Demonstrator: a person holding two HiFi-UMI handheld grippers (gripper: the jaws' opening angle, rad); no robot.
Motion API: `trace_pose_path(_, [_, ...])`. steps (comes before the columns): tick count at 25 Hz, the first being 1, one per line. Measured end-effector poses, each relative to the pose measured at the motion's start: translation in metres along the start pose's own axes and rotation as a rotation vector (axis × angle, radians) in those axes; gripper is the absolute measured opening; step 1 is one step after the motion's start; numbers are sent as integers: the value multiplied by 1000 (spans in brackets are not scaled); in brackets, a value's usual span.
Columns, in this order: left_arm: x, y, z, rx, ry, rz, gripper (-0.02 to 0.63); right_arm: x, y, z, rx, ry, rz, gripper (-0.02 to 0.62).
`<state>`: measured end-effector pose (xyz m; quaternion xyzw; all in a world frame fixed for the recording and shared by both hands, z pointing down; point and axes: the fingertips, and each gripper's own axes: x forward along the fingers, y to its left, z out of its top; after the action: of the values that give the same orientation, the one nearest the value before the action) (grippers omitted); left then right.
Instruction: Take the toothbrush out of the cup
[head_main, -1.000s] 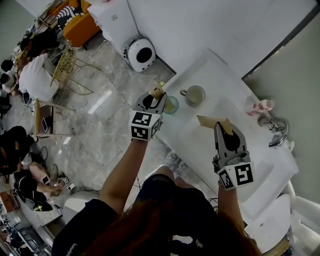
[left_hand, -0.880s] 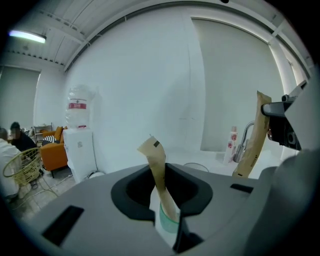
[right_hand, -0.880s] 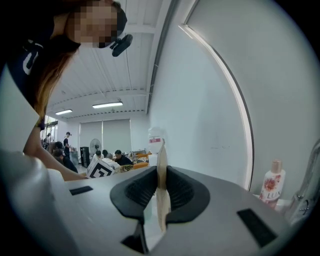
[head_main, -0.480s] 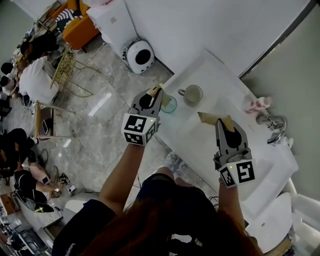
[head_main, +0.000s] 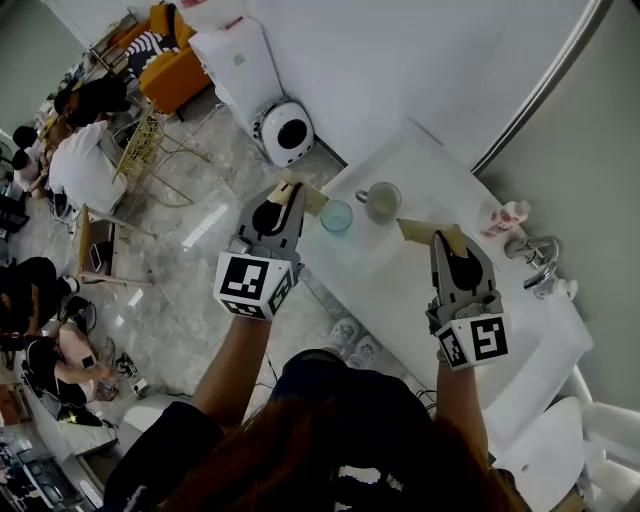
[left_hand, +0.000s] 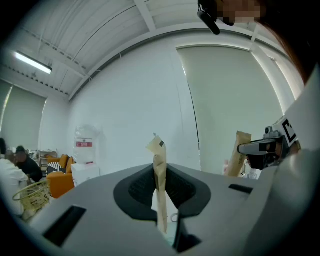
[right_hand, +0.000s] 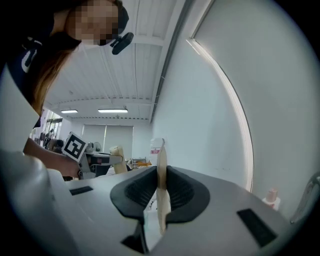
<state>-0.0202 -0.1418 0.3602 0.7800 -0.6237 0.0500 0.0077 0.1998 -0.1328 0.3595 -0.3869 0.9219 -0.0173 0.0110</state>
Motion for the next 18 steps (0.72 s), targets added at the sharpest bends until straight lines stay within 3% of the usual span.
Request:
trace_pose_path(8, [-41,-17,21,3,-13,22,46,-13,3,32,-72,-48,3,65])
trace_pose_path(18, [-56,-37,29,13,-21,4,46,-22,9,36,-88,-59,13,64])
